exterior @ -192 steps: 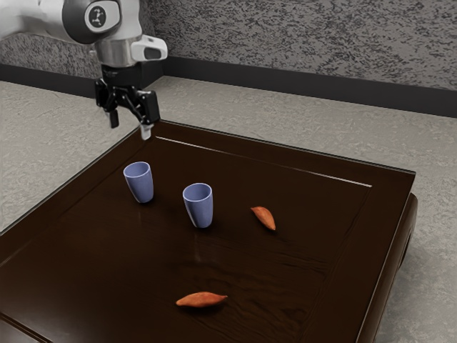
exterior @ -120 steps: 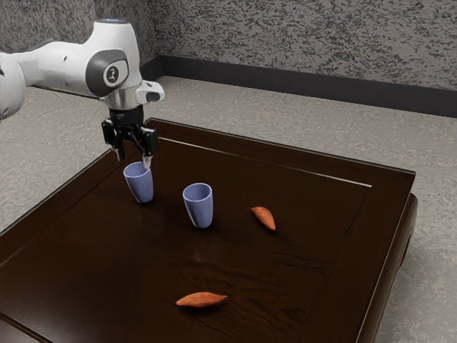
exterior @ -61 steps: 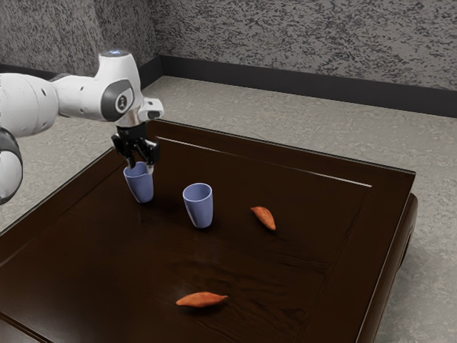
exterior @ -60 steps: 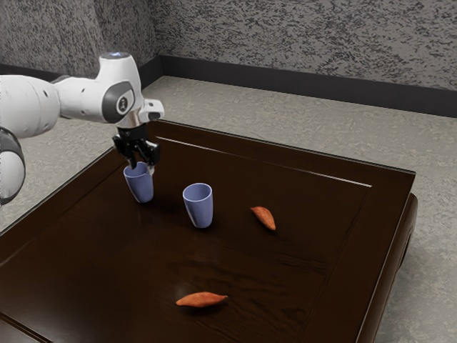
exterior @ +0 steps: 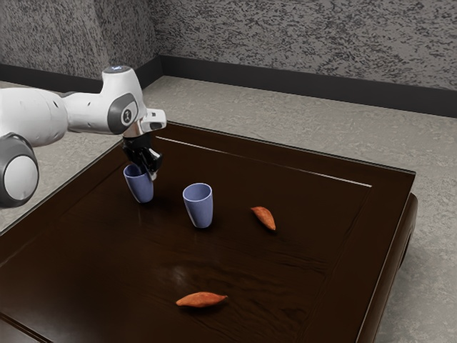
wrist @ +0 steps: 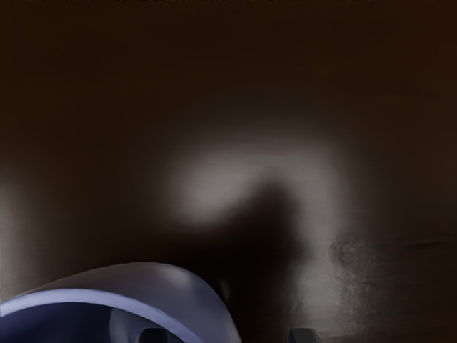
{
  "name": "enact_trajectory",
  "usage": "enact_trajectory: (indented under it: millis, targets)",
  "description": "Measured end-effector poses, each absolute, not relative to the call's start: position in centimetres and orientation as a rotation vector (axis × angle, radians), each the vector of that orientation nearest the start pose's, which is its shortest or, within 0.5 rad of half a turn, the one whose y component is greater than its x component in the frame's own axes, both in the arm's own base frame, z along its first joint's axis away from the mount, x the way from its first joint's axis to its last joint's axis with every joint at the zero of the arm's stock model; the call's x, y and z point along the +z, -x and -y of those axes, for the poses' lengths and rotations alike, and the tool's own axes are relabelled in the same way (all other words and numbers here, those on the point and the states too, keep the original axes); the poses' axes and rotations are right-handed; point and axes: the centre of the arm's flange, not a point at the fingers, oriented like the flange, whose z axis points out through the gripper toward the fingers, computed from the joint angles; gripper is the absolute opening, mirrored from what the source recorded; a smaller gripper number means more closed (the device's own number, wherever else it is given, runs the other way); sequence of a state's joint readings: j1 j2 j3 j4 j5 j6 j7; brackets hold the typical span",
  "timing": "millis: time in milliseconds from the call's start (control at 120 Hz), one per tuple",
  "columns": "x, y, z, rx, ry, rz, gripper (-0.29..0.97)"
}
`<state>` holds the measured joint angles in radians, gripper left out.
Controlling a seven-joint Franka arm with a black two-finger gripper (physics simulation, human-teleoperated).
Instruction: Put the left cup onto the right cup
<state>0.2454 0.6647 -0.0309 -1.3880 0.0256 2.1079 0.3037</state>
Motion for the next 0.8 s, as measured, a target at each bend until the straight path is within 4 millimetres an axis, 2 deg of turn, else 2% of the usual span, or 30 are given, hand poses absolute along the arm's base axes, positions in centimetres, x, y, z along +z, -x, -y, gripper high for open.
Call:
enact_trajectory:
  millis: [133,317,392,483,558,633,708,800]
  targets:
    - [32.7,-71.4,-16.1,-0.092,3.122,-0.173,0.01]
    - [33.2,-71.2,-16.0,-0.096,3.127,-0.196,-0.07]
    - [34.5,-71.1,-15.5,-0.107,3.126,-0.211,-0.08]
    - [37.4,-70.7,-14.3,-0.127,3.119,-0.235,-0.09]
    - [40.2,-69.9,-12.5,-0.142,3.109,-0.27,-0.09]
    - [43.5,-69.0,-9.8,-0.163,3.092,-0.323,-0.1]
    - [46.4,-68.2,-6.2,-0.181,3.076,-0.392,-0.1]
    - [48.6,-67.4,-0.7,-0.166,3.056,-0.493,-0.1]
